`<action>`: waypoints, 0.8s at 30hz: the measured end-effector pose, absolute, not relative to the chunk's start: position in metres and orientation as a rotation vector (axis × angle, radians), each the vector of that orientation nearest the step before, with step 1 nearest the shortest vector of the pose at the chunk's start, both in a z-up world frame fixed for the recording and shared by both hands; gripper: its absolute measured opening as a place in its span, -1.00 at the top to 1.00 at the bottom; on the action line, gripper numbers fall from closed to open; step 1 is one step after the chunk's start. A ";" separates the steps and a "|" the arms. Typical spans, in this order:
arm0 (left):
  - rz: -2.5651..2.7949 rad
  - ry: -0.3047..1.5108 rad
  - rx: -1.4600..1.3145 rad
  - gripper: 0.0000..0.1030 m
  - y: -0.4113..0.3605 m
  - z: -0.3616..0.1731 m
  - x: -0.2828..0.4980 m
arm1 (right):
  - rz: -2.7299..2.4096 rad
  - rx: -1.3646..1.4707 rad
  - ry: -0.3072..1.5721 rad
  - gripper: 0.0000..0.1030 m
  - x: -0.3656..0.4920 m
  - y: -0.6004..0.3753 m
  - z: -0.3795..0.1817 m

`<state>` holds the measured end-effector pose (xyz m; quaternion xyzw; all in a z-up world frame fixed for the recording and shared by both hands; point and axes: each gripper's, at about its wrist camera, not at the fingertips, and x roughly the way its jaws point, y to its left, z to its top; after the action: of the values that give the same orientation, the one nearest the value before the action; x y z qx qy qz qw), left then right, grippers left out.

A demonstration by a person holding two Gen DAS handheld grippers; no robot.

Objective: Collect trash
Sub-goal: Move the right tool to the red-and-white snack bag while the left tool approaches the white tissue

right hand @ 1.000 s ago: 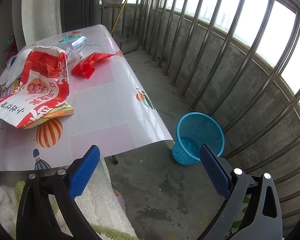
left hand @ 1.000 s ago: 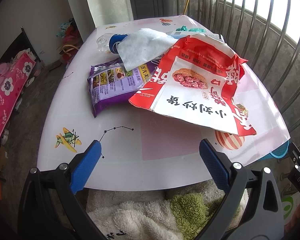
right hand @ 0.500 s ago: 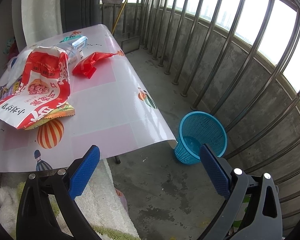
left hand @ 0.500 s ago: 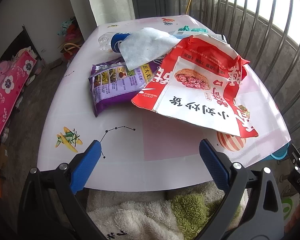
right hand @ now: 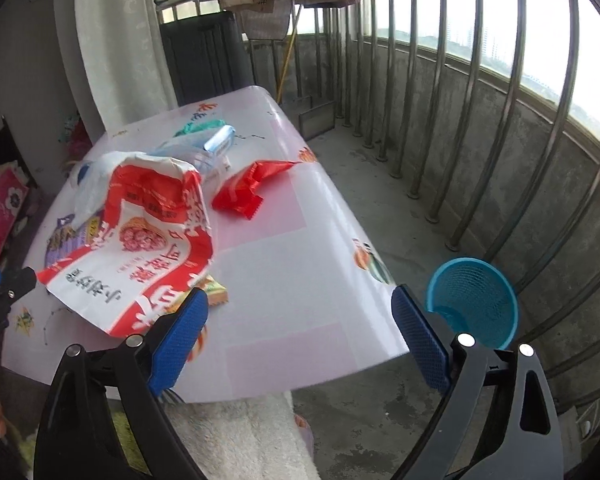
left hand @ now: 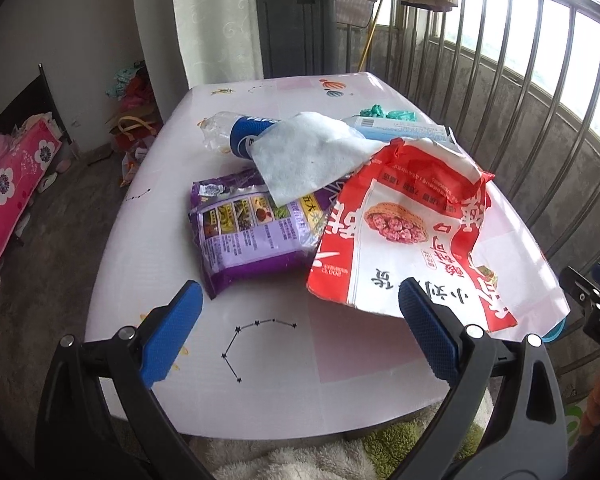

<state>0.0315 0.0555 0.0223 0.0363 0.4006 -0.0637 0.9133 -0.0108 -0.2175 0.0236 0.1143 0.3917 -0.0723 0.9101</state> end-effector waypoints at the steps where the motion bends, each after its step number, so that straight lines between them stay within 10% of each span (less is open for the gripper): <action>1: -0.172 0.809 0.062 -0.83 0.058 0.023 0.035 | -0.118 0.257 0.813 -0.53 -0.002 -0.217 0.022; 17: -0.376 0.821 -0.041 -0.81 0.050 0.001 0.096 | 0.267 0.466 0.910 0.15 0.098 -0.213 -0.026; 24: -0.406 0.927 -0.037 0.00 0.040 -0.020 0.107 | 0.378 0.560 0.903 0.59 0.106 -0.221 -0.041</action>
<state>0.1074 0.0399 -0.0203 -0.0177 0.4438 -0.1943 0.8746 0.1061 -0.2212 -0.0407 0.2653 0.4279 0.1792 0.8452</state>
